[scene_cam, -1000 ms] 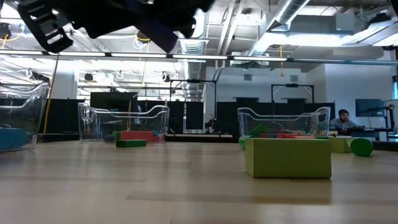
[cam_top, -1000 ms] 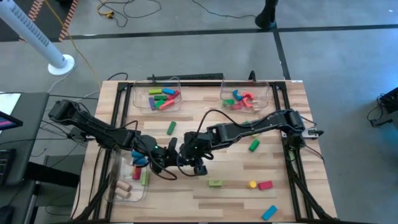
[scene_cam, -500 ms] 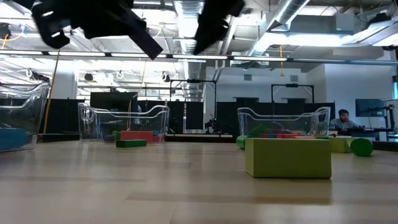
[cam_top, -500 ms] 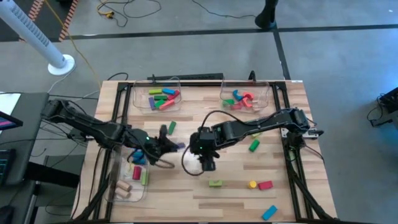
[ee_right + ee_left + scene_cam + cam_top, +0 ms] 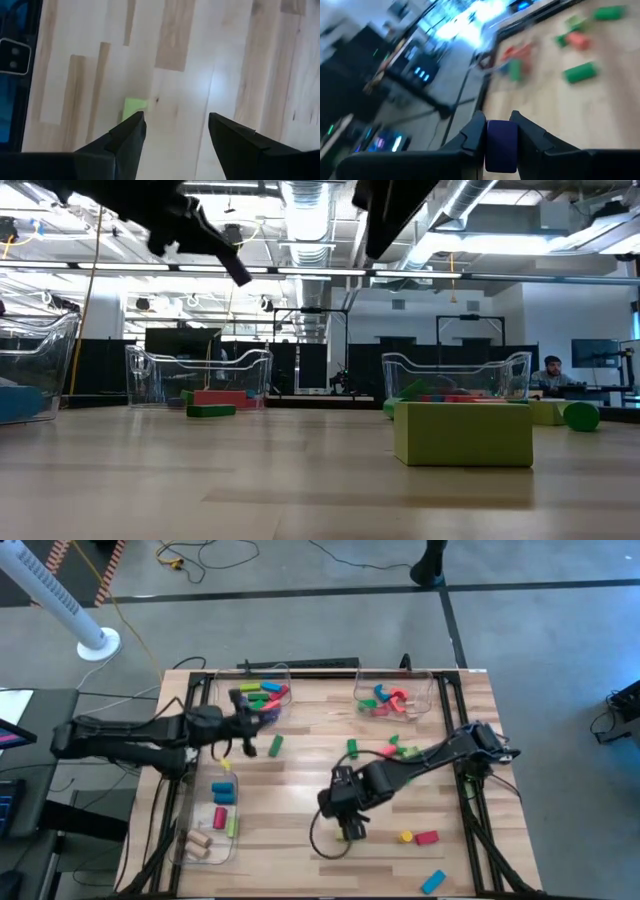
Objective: Sort blocks by size
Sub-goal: Put the dark blue rectangular block into the top left transparent bin
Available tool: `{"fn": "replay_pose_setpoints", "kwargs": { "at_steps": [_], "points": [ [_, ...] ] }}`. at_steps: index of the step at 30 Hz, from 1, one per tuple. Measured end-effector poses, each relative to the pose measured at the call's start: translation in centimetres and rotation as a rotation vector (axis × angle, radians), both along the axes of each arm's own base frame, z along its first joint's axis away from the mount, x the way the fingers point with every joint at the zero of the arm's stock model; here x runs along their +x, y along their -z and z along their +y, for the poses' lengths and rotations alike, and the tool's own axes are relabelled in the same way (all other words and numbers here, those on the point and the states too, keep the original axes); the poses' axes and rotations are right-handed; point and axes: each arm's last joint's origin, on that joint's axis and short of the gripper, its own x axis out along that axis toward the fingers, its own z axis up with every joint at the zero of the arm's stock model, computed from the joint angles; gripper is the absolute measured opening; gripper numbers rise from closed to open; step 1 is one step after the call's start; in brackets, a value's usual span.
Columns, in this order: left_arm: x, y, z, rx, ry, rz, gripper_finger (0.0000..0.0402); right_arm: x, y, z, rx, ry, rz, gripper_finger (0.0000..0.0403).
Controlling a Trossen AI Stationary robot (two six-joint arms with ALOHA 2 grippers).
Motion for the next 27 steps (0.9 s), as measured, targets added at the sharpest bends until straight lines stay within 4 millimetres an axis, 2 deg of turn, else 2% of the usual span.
{"fn": "replay_pose_setpoints", "kwargs": {
  "at_steps": [8, 17, 23, 27],
  "points": [
    [-1.0, 0.5, 4.7, -0.097, -0.271, -0.036, 0.007, -1.6, 0.1, 2.8, -0.071, -0.007, 0.015, 0.0244],
    [-2.3, 2.6, 10.5, -0.297, -0.414, -0.059, 0.007, -3.8, 0.9, 5.4, -0.175, 0.015, 0.032, 0.0232],
    [-2.6, 4.1, 14.7, -0.503, -0.508, 0.016, 0.007, -5.0, 1.7, 6.8, -0.201, 0.037, 0.041, 0.0224],
    [-1.8, 5.0, 16.7, -0.621, -0.549, 0.132, 0.007, -5.9, 1.8, 7.6, -0.238, 0.06, 0.033, 0.022]
  ]
}}
